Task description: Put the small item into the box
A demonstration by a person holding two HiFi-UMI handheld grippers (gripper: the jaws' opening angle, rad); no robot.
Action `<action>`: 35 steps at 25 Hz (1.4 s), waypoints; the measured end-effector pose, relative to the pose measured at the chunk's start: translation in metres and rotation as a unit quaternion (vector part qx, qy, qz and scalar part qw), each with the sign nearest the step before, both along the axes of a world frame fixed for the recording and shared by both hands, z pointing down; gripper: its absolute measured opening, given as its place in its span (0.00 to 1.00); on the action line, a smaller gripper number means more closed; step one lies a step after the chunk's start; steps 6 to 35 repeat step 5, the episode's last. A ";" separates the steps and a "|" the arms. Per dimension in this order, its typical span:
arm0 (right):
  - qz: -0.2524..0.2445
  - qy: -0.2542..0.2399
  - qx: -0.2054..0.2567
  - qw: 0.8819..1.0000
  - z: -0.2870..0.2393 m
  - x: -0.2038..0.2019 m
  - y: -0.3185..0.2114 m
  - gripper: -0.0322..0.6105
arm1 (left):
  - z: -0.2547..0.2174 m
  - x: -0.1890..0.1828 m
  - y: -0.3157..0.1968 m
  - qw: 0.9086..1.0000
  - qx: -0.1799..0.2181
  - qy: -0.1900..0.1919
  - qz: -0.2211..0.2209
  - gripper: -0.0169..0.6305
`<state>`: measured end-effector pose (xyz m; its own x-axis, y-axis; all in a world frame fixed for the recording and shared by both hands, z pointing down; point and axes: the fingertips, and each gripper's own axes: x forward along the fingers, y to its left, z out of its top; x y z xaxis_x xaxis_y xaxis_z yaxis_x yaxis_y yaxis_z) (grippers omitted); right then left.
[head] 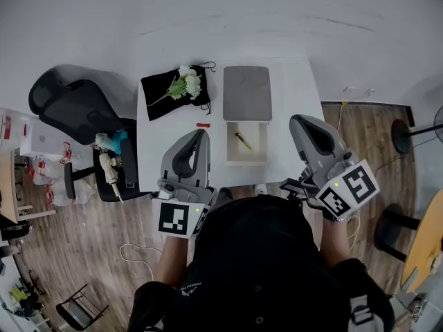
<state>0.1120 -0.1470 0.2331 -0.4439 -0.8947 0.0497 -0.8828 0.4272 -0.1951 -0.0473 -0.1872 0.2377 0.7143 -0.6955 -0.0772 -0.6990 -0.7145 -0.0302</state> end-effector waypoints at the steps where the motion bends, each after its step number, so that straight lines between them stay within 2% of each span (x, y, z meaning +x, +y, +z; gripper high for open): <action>1: 0.000 0.002 0.000 1.000 0.000 0.000 -0.001 0.06 | 0.000 -0.001 -0.001 1.000 0.000 0.000 -0.001 0.03; 35: 0.000 0.007 0.001 1.000 0.000 -0.002 -0.005 0.06 | -0.002 -0.004 -0.004 1.000 0.004 -0.002 -0.006 0.03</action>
